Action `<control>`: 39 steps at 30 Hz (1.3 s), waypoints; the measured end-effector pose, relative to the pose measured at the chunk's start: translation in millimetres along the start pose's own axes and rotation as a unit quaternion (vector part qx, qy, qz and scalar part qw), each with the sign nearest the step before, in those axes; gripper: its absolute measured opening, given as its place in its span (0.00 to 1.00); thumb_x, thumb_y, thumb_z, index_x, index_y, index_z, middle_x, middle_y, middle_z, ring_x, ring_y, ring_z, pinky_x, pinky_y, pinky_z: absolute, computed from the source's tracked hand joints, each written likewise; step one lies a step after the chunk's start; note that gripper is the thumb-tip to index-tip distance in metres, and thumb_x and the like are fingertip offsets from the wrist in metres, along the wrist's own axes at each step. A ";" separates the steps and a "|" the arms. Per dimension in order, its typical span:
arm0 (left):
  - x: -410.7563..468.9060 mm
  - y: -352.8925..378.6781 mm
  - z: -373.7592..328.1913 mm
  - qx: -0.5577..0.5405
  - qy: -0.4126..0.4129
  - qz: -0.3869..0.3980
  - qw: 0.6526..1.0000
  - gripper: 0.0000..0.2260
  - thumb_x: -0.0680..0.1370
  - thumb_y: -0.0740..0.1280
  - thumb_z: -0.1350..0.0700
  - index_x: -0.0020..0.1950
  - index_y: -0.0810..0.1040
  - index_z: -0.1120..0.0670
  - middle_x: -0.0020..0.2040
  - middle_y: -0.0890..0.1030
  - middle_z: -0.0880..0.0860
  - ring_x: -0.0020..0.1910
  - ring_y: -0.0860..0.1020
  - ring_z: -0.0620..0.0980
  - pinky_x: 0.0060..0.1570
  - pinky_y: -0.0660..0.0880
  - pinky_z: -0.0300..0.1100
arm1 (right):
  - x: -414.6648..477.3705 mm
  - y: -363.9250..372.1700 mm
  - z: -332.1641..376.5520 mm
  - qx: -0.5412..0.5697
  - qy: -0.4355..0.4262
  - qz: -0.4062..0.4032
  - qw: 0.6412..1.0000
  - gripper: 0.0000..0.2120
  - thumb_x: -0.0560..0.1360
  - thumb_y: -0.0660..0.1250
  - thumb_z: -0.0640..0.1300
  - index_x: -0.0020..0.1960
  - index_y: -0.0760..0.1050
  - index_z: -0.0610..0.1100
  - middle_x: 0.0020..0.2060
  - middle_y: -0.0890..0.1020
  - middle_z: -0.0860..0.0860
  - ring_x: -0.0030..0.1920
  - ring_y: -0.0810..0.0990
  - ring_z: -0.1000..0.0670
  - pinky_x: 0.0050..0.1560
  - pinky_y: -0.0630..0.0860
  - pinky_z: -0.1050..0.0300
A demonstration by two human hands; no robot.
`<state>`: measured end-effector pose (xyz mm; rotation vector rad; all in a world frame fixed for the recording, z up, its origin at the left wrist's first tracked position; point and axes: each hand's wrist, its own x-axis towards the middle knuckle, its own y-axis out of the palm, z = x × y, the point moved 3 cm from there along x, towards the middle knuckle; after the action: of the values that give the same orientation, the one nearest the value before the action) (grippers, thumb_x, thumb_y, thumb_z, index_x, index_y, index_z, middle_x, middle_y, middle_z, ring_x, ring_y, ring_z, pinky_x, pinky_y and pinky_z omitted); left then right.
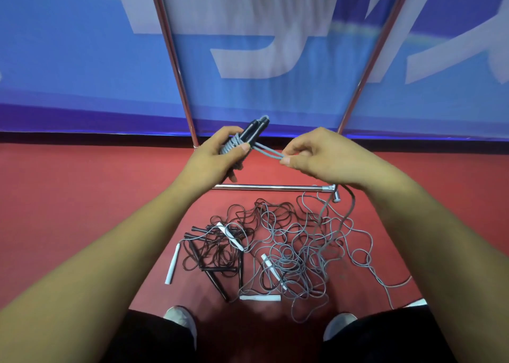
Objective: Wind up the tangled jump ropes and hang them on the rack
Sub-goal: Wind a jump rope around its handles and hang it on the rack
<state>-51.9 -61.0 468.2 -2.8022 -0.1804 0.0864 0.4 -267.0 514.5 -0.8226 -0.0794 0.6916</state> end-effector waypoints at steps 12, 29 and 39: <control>-6.4 16.0 -9.8 0.457 0.064 0.043 0.886 0.21 0.79 0.66 0.42 0.71 0.69 0.36 0.61 0.82 0.49 0.60 0.78 0.58 0.52 0.75 0.49 | -2.2 8.3 19.8 -0.054 -0.078 -0.037 0.995 0.06 0.76 0.70 0.42 0.42 0.84 0.44 0.26 0.74 0.53 0.27 0.69 0.57 0.28 0.63 0.64; -22.5 17.0 -17.2 0.186 0.125 0.196 0.955 0.12 0.73 0.67 0.38 0.46 0.78 0.45 0.33 0.76 0.50 0.30 0.74 0.50 0.32 0.72 0.44 | 13.3 -5.0 -1.7 0.118 -0.072 -0.123 0.983 0.03 0.71 0.77 0.42 0.44 0.85 0.44 0.31 0.81 0.45 0.30 0.72 0.54 0.34 0.70 0.58; -9.9 9.5 -17.8 -0.221 -0.010 0.084 0.972 0.19 0.78 0.64 0.47 0.70 0.74 0.45 0.37 0.78 0.60 0.29 0.74 0.54 0.31 0.69 0.41 | 12.1 0.6 -13.1 0.079 -0.045 -0.034 0.995 0.08 0.81 0.65 0.45 0.52 0.83 0.52 0.27 0.77 0.53 0.26 0.69 0.56 0.31 0.67 0.59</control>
<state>-59.2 -77.0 482.2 -3.2585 0.0418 0.1281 13.8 -268.0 502.7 -0.6338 -0.1320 0.6628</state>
